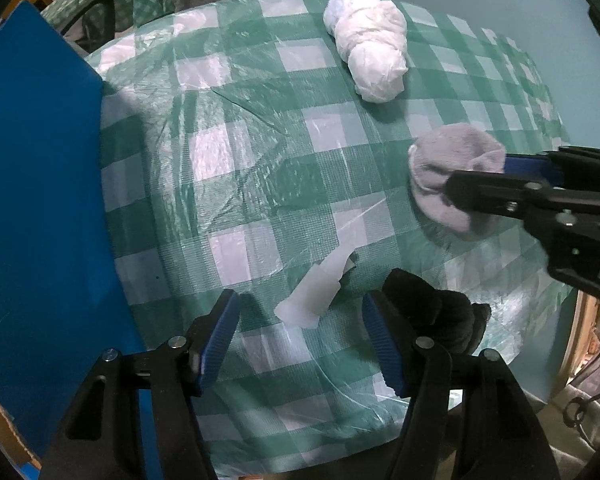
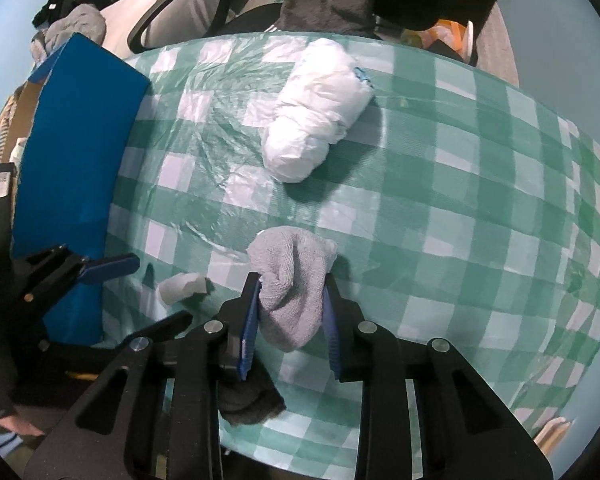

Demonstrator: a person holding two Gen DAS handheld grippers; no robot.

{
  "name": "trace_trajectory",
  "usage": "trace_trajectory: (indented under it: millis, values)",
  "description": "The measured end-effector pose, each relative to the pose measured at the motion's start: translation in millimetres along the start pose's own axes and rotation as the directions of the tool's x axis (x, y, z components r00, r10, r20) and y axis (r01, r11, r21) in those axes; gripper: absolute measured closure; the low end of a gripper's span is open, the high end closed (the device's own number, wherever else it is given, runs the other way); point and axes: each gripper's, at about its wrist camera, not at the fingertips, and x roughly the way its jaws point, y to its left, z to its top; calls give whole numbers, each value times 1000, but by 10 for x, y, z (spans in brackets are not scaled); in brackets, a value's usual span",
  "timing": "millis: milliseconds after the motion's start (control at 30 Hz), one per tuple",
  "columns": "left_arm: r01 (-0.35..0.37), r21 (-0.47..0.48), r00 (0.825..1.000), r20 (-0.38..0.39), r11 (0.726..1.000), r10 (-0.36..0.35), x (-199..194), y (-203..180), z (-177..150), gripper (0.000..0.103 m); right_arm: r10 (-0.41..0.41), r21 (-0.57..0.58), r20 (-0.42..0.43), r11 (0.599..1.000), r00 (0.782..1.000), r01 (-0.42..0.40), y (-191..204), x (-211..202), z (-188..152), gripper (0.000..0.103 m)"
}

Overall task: Organize soft objects
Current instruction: 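Grasp the grey sock with the right tool while the left tool grasps the white plastic piece, then lift the grey sock and white piece and carry both over the box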

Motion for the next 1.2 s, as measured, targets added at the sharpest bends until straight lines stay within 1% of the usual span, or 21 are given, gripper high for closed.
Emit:
trace_trajectory:
  millis: [100, 167, 200, 267, 300, 333, 433, 533, 667, 933, 1200]
  values:
    - [-16, 9, 1000, -10, 1000, 16, 89, -18, -34, 52, 1, 14, 4, 1000, 1000, -1, -10, -64, -10, 75]
    - [-19, 11, 1000, 4, 1000, 19, 114, -13, -27, 56, 0, 19, 8, 1000, 1000, 0, -21, -83, -30, 75]
    - [-22, 12, 1000, 7, 1000, 22, 113, -13, -24, 61, -1, 23, 10, 1000, 1000, 0, -25, -98, -44, 75]
    - [-17, 10, 1000, 11, 1000, 17, 105, -14, -26, 68, -1, 28, 13, 1000, 1000, 0, -25, -111, -53, 75]
    - [0, 9, 1000, 12, 1000, 0, 102, -11, -24, 77, -3, 29, 15, 1000, 1000, 3, -29, -125, -74, 75]
    - [8, 9, 1000, 9, 1000, -8, 97, -3, -14, 79, -5, 30, 16, 1000, 1000, 4, -33, -139, -74, 75]
    - [-3, 21, 1000, 19, 1000, 2, 52, -4, 2, 84, -7, 35, 23, 999, 1000, 6, -36, -167, -101, 75]
    - [0, 21, 1000, 24, 1000, 0, 1, -40, -18, 87, -6, 31, 29, 999, 1000, 5, -27, -194, -125, 75]
    - [12, 10, 999, 34, 1000, -12, -96, -37, -115, 87, -4, 22, 38, 1000, 999, 3, -6, -241, -143, 75]
    - [22, -18, 996, 84, 1000, -20, -322, -11, -214, 88, 1, -23, 57, 1000, 998, 0, 100, -369, -141, 78]
    - [31, -51, 991, 135, 998, -24, -601, 41, -227, 88, 16, -70, 85, 998, 996, -10, 220, -551, -134, 79]
